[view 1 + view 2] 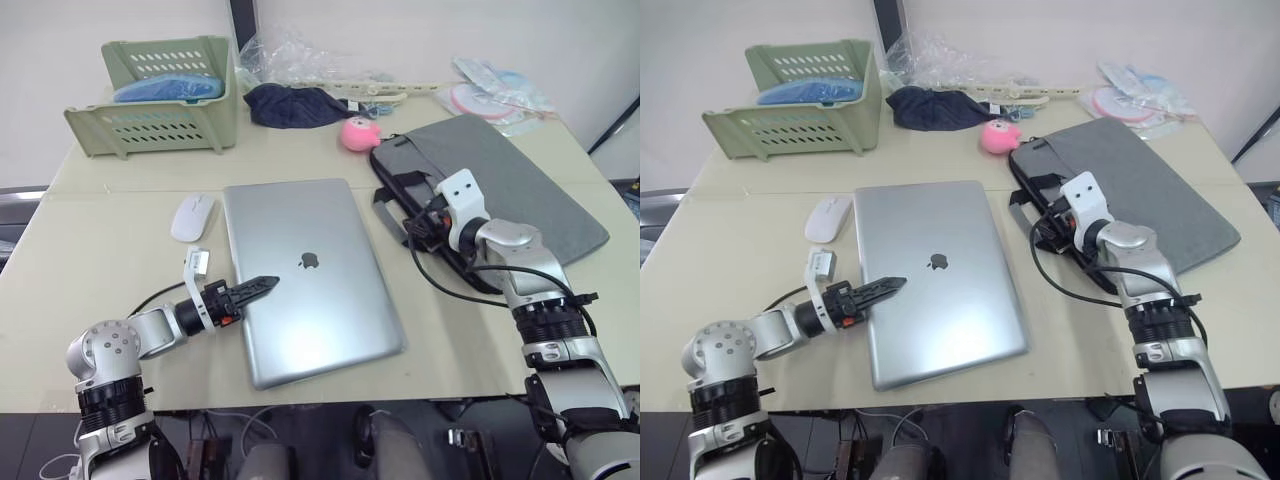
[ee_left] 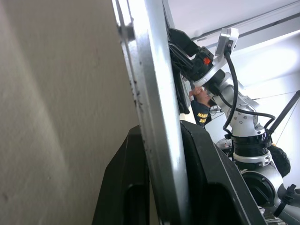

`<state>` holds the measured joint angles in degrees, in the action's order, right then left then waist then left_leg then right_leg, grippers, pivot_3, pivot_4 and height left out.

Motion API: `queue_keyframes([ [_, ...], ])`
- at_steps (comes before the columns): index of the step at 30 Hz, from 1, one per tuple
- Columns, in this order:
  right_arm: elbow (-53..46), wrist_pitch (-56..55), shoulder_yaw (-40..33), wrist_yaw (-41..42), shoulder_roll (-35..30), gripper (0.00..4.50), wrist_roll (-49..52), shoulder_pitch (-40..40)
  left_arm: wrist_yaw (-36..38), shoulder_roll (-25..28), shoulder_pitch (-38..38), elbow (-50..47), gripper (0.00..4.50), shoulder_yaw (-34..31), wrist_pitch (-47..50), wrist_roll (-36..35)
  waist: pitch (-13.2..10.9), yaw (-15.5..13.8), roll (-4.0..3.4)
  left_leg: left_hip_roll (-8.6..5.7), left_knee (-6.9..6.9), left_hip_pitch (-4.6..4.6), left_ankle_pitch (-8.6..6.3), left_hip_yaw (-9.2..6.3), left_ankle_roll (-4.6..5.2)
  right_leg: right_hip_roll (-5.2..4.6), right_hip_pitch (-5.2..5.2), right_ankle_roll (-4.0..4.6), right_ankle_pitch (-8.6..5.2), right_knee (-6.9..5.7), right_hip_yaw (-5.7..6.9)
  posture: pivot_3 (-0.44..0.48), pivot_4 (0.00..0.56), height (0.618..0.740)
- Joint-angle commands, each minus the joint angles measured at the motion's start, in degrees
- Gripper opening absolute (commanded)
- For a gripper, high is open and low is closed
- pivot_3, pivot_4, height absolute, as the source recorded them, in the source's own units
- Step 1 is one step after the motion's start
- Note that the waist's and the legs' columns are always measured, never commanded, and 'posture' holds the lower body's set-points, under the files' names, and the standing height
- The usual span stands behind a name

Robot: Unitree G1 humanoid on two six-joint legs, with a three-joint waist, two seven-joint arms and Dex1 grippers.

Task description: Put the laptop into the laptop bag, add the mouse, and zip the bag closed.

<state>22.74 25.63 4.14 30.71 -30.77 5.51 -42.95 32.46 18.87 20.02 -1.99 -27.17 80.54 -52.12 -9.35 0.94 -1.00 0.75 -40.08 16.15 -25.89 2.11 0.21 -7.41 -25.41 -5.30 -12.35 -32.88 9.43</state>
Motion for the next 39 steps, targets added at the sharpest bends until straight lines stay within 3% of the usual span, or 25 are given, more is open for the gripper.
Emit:
queue_keyframes([
  [1, 1.88, -2.73, -1.66, 0.66, -0.67, 4.45, -0.71, -1.75, -2.6, 1.04, -0.75, -3.44, 0.54, 2.27, -0.55, 0.8, 0.0, 0.03, 0.0, -0.01, 0.0, 0.0, 0.0, 0.0, 0.0, -0.01, 0.0, 0.0, 0.0, 0.0, -0.01, 0.0, 0.15, 0.74],
  [8, 3.43, -3.71, -1.71, 0.92, -0.47, 4.45, -0.84, -2.35, -2.44, 1.75, -1.5, -3.16, 0.54, 3.5, -1.55, 0.71, 0.0, 0.08, 0.0, -0.01, -0.01, 0.0, 0.0, -0.01, 0.0, -0.02, 0.0, 0.0, 0.0, 0.0, -0.01, 0.0, 0.15, 0.74],
  [9, 3.6, -3.8, -1.74, 0.98, -0.45, 4.22, -0.88, -2.39, -2.44, 1.84, -1.53, -3.07, 0.54, 3.57, -1.7, 0.66, 0.0, 0.1, 0.0, -0.01, -0.01, 0.01, 0.0, -0.01, 0.0, -0.02, 0.0, 0.0, 0.0, 0.0, -0.01, 0.0, 0.15, 0.74],
  [13, 4.49, -4.27, -1.84, 1.01, -0.37, 2.74, -0.93, -2.58, -2.51, 2.08, -1.6, -2.71, 0.54, 3.9, -2.29, 0.52, 0.0, 0.23, 0.0, -0.01, -0.01, 0.01, 0.0, -0.01, 0.0, -0.02, 0.0, 0.0, 0.0, 0.0, -0.01, 0.0, 0.15, 0.74],
  [18, 4.8, -4.27, -2.01, 0.94, -0.31, 0.33, -0.83, -2.6, -2.7, 2.08, -1.95, -3.21, 0.54, 4.4, -2.32, 0.01, 0.0, 0.4, 0.0, 0.0, -0.01, 0.01, 0.0, -0.02, 0.0, -0.02, 0.0, 0.0, 0.0, 0.0, -0.01, 0.0, 0.15, 0.74],
  [20, 4.9, -4.18, -2.09, 0.98, -0.32, 0.02, -0.74, -2.61, -2.87, 2.13, -2.02, -3.17, 0.54, 4.47, -2.42, -0.05, 0.0, 0.46, 0.0, 0.0, -0.01, 0.01, 0.0, -0.03, 0.0, -0.02, 0.0, 0.0, 0.0, -0.01, -0.01, 0.0, 0.15, 0.74],
  [30, 4.66, -4.11, -2.32, 0.72, -0.32, 0.02, -0.65, -2.3, -3.17, 2.5, -2.47, -3.19, 0.54, 5.21, -3.1, -0.4, 0.0, 0.46, 0.0, 0.0, -0.01, 0.01, 0.0, -0.03, 0.0, -0.02, 0.0, 0.0, 0.0, -0.01, -0.02, 0.0, 0.15, 0.74],
  [39, -12.18, 11.48, -4.83, 1.53, -3.12, 0.02, 2.75, -4.8, -3.61, 1.85, -0.48, -1.39, 0.54, 6.31, -4.44, 0.01, -0.01, 0.4, -0.02, 0.0, -0.01, 0.02, 0.0, -0.04, 0.0, -0.02, 0.0, 0.0, 0.0, -0.01, -0.02, 0.0, 0.15, 0.74],
])
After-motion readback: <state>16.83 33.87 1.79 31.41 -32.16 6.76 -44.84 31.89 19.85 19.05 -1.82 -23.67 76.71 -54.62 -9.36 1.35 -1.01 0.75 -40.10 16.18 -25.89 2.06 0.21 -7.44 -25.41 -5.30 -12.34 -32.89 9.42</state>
